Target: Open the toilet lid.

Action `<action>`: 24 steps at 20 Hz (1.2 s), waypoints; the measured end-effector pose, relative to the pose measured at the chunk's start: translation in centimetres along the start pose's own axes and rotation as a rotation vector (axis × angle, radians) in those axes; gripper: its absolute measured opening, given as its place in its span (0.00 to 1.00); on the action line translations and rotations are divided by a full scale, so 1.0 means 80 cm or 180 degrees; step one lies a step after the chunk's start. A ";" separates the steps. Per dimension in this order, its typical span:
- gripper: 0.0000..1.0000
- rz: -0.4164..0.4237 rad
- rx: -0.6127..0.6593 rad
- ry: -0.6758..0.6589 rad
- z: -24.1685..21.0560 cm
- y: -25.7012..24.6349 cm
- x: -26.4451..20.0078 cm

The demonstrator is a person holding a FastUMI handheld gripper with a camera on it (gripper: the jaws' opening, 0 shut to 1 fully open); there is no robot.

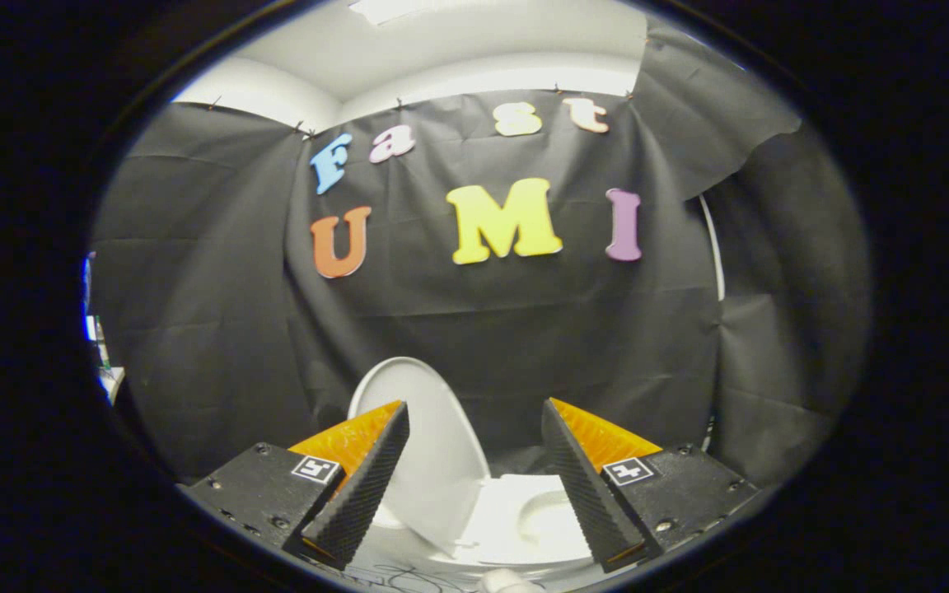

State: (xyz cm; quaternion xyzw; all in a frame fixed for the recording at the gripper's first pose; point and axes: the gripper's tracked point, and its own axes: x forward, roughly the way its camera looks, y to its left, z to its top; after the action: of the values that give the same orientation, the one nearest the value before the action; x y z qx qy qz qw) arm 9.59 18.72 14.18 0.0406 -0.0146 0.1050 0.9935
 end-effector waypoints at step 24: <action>1.00 -0.0846 -0.0046 0.0251 -0.190 -0.251 -0.135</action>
State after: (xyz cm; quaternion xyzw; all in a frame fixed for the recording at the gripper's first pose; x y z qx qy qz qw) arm 3.55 -1.80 -2.92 0.0308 0.0291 -0.0262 0.9988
